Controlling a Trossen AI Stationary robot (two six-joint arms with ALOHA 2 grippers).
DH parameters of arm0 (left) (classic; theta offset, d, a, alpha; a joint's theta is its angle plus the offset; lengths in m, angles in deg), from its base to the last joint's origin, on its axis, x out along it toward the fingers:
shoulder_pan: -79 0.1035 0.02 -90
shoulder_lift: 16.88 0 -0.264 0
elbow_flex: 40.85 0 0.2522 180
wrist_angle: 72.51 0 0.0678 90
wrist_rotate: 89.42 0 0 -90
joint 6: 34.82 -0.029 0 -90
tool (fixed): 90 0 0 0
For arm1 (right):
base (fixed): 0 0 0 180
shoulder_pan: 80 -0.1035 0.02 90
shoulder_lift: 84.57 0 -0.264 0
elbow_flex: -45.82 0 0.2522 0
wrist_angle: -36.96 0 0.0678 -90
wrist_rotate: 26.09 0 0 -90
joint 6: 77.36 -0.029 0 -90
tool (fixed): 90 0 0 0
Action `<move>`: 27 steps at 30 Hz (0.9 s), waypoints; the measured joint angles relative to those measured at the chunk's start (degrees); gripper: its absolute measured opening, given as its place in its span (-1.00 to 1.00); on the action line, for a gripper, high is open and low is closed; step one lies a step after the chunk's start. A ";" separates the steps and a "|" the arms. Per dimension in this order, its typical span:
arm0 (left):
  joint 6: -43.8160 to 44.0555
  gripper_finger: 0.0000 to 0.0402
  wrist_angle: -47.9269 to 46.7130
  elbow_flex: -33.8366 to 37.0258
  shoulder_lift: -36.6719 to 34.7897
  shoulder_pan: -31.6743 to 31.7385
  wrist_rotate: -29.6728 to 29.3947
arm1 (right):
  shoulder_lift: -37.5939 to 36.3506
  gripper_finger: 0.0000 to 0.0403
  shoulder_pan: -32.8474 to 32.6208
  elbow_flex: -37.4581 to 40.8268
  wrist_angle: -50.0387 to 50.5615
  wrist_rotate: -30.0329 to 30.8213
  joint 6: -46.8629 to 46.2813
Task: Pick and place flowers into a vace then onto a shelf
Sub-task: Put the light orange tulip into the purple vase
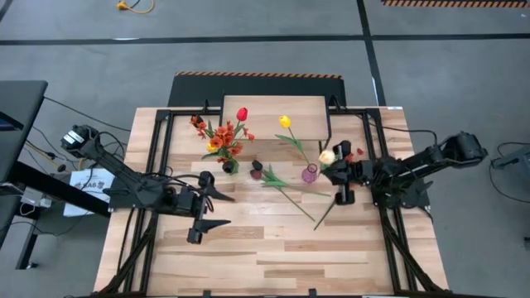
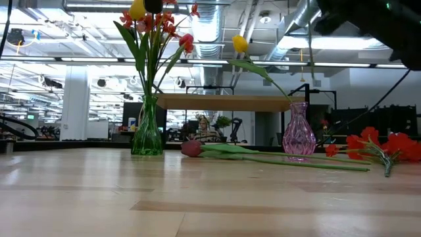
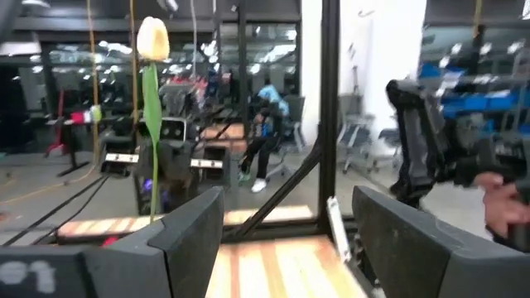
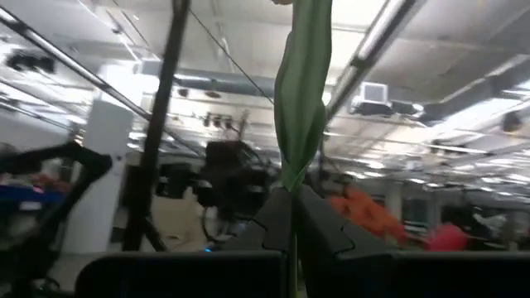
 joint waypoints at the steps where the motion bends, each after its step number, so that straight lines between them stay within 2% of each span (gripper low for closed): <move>1: 0.03 0.28 0.68 0.00 -0.01 0.00 0.44 | 1.35 -1.00 -0.93 -1.37 -0.02 0.00 0.16; 10: -2.30 0.28 4.71 -0.02 -0.03 1.70 0.53 | 17.94 -1.00 -5.48 -14.80 1.32 0.13 -0.48; 15: 1.80 0.28 5.58 -0.02 2.55 6.27 0.11 | 24.74 -1.00 -5.21 -22.13 1.66 0.12 -1.56; 21: 4.17 0.28 11.19 -0.02 7.96 10.74 0.12 | 26.43 -1.00 -4.46 -25.57 3.25 0.11 -1.59; 27: 4.74 0.28 15.61 -0.02 10.57 11.65 0.10 | 26.09 -1.00 -4.47 -26.03 4.18 -0.09 -1.63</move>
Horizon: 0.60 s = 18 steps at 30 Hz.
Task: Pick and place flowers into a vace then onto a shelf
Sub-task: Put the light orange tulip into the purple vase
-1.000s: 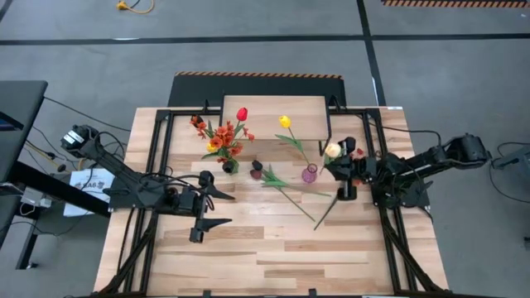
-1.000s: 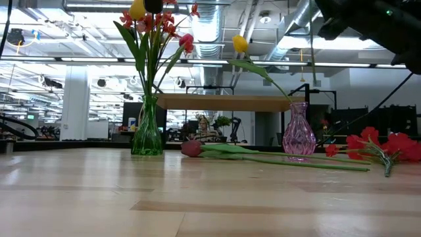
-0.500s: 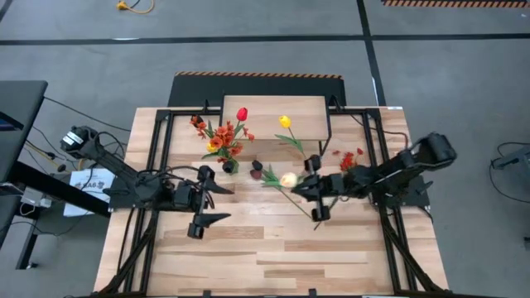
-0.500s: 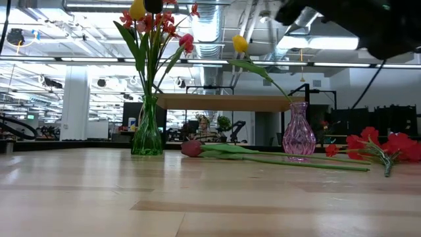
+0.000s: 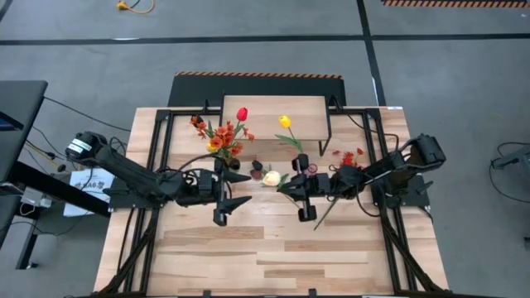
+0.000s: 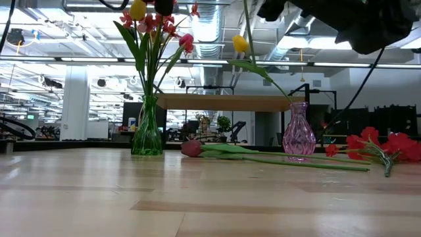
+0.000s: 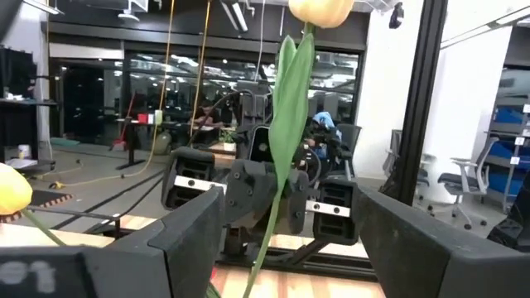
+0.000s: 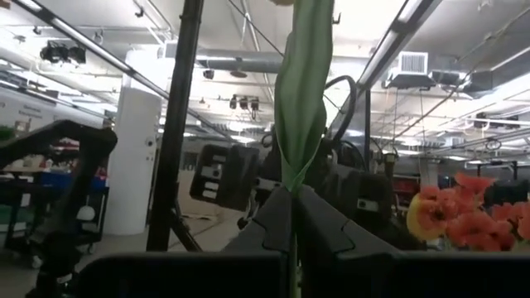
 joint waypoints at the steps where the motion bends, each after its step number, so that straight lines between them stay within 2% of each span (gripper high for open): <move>1: 0.00 0.28 -0.17 0.00 0.00 0.00 -0.01 | 0.02 -1.00 0.00 -0.22 0.48 0.00 0.00; 10: 4.61 0.28 -0.60 0.00 -0.04 -0.47 0.22 | 0.04 -1.00 -0.04 -4.41 9.64 -0.02 0.33; 14: 4.07 0.28 -1.23 0.00 -0.04 -0.80 0.67 | 0.04 -1.00 -0.04 -5.14 10.44 -0.02 0.45; 18: 2.63 0.28 -1.20 0.00 -0.04 -0.83 4.18 | 0.04 -1.00 -0.14 -5.14 10.24 -0.20 0.48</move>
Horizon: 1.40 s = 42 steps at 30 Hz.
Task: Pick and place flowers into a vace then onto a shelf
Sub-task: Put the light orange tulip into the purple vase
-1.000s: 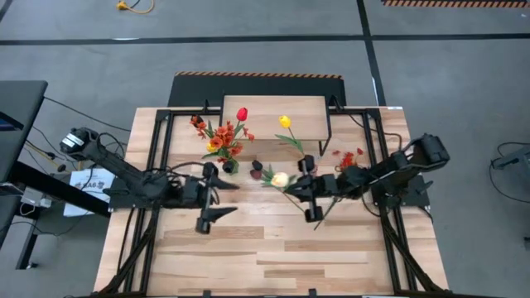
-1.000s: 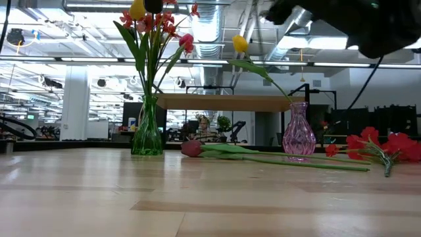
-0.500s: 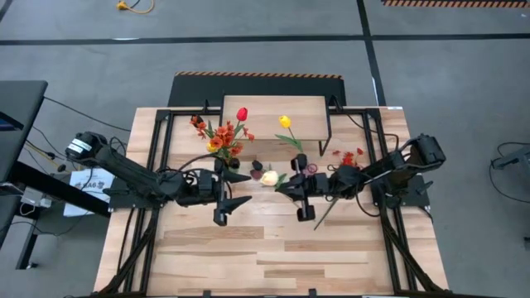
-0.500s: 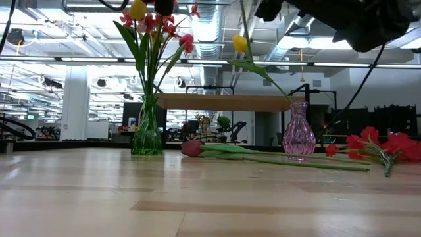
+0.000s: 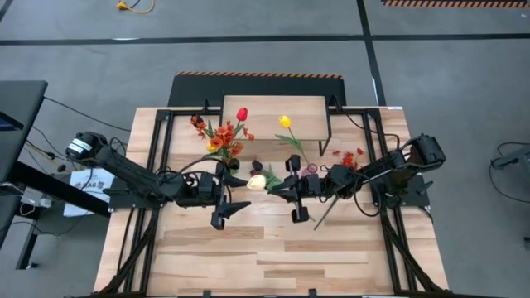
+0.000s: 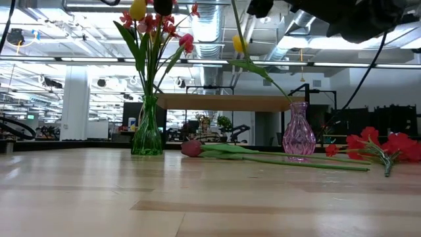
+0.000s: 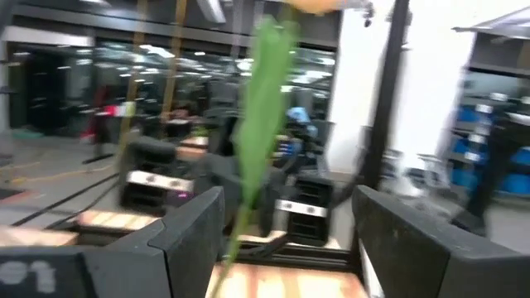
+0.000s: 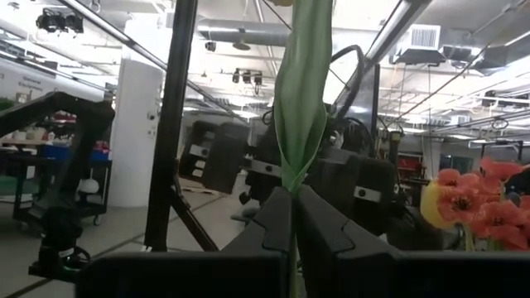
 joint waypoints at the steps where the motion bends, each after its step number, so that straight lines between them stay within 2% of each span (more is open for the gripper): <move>1: -0.40 0.28 0.05 0.00 0.00 0.00 1.71 | 0.00 -1.00 -0.04 0.00 -0.04 -0.02 -0.02; 7: -2.86 0.28 0.78 0.00 0.00 -0.02 9.86 | 0.00 -1.00 -1.46 -1.63 1.70 -0.11 0.07; 13: -3.39 0.28 0.59 -0.31 0.03 0.02 8.98 | 0.02 -1.00 -3.61 -5.23 8.22 -0.15 2.70; 19: -4.93 0.28 -3.79 -5.88 5.14 0.02 8.63 | 0.31 -1.00 -4.16 -6.05 8.90 0.02 2.68; 22: -4.90 0.28 -6.38 -9.03 8.20 0.02 6.62 | 0.33 -1.00 -4.12 -6.05 8.97 0.28 1.32; 27: -4.92 0.28 -8.33 -12.62 10.38 0.03 6.61 | 0.33 -1.00 -4.86 -6.05 9.65 0.88 1.05; 30: -4.92 0.28 -8.08 -13.38 10.36 -0.02 6.85 | 0.33 -1.00 -5.54 -6.05 10.61 3.32 1.06; 34: -5.03 0.28 -7.34 -13.38 10.34 -0.02 6.80 | 0.33 -1.00 -5.93 -6.03 11.65 3.46 1.07; 38: -5.03 0.28 -7.22 -13.38 10.34 -0.02 4.45 | 0.33 -1.00 -6.53 -6.02 11.84 3.56 1.22; 42: -5.01 0.27 -7.22 -13.38 10.34 -0.02 3.55 | 0.33 -0.99 -7.30 -6.01 11.92 6.15 2.22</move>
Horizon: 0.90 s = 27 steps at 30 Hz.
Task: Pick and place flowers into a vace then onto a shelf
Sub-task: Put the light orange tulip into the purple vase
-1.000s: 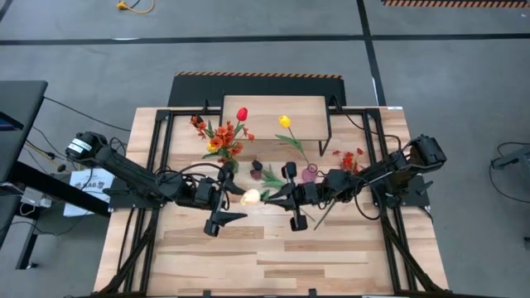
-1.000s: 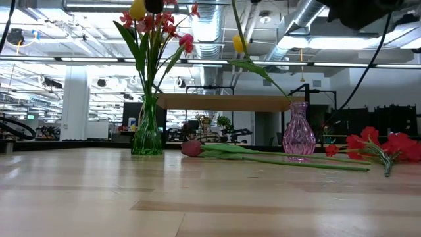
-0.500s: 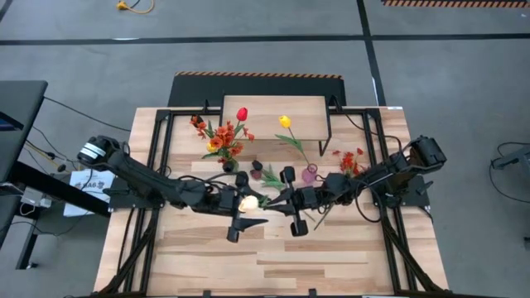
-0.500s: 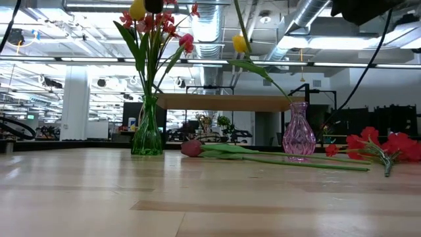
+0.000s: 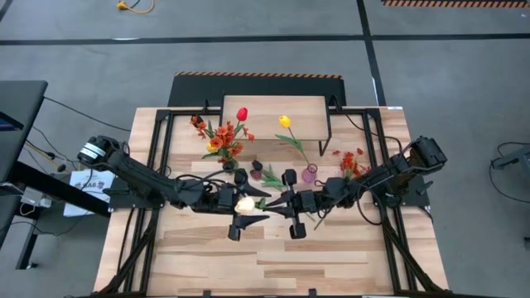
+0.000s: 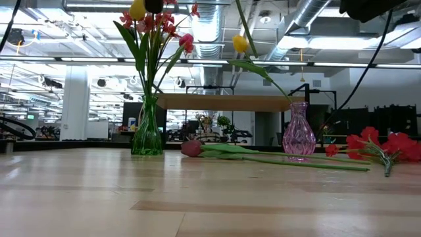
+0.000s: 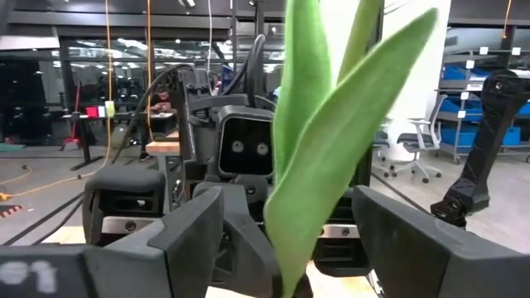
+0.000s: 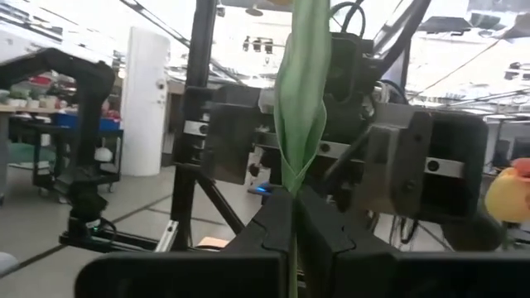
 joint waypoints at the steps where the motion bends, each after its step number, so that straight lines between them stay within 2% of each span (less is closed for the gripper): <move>1: 0.00 0.25 0.00 0.00 0.00 0.00 0.02 | 0.00 -0.98 -0.12 0.00 0.03 0.30 0.48; 6: 0.79 -0.01 -1.19 0.00 -0.02 0.00 0.02 | 0.00 -0.93 -0.20 0.00 0.23 0.69 0.80; 9: 1.57 -0.30 -2.58 -0.13 -0.02 0.00 0.56 | 0.00 -0.91 -0.18 0.00 0.87 0.71 0.77; 14: 1.51 -0.86 -10.72 -3.36 -0.06 -0.17 0.69 | 0.00 -0.93 -0.22 0.02 1.92 0.61 0.75; 15: 1.51 -0.92 -12.13 -3.96 -0.08 -0.20 0.58 | 0.02 -0.93 -0.22 0.04 2.07 0.56 0.71; 27: 2.16 -0.98 -24.08 -9.28 -0.09 -0.98 -2.27 | 0.00 -0.85 -0.22 0.04 4.42 0.70 0.17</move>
